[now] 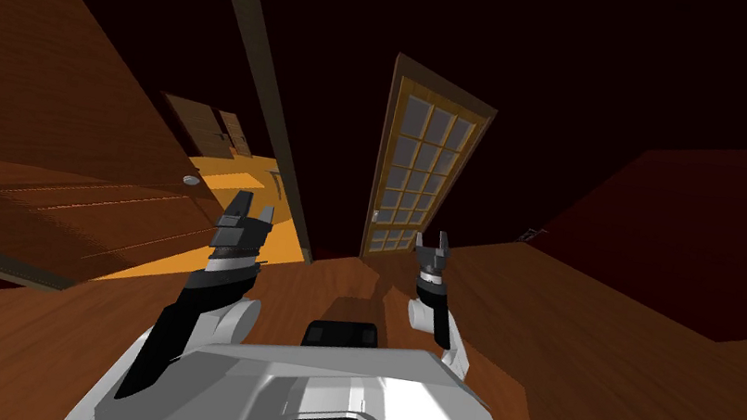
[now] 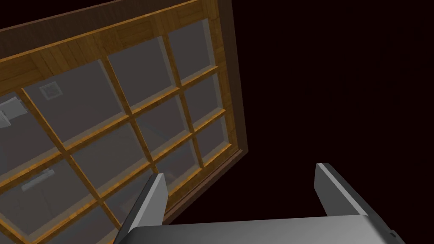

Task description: Pull the door open

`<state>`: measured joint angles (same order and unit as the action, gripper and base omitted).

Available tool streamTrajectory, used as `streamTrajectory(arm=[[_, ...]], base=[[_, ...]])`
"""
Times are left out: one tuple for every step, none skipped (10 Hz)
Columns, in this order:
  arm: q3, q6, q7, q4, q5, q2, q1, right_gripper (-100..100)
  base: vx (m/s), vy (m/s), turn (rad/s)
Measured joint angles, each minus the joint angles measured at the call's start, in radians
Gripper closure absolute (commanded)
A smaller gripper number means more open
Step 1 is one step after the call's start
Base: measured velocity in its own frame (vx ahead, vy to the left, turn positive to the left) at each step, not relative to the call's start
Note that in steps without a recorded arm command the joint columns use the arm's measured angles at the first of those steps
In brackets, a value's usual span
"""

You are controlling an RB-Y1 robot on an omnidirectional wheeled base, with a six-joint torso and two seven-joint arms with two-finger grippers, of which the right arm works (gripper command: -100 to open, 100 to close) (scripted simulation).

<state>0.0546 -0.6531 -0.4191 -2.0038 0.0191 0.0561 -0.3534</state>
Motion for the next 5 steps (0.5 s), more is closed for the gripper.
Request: streamTrajectory(arm=[[-0.003, -0.005, -0.014, 0.021, -0.001, 0.0, 0.005, -100], [-0.007, -0.012, -0.03, 0.048, -0.001, -0.001, 0.01, -100], [-0.006, -0.014, -0.055, 0.074, -0.006, 0.005, 0.023, -100], [-0.003, -0.018, -0.073, 0.095, -0.01, 0.009, 0.029, -100], [-0.004, -0.019, -0.093, 0.114, -0.013, 0.012, 0.033, -100]], base=[[0.05, -0.013, 0.054], [0.064, -0.011, 0.095], [0.048, -0.009, 0.026], [0.063, -0.003, 0.047], [0.046, -0.005, 0.032]])
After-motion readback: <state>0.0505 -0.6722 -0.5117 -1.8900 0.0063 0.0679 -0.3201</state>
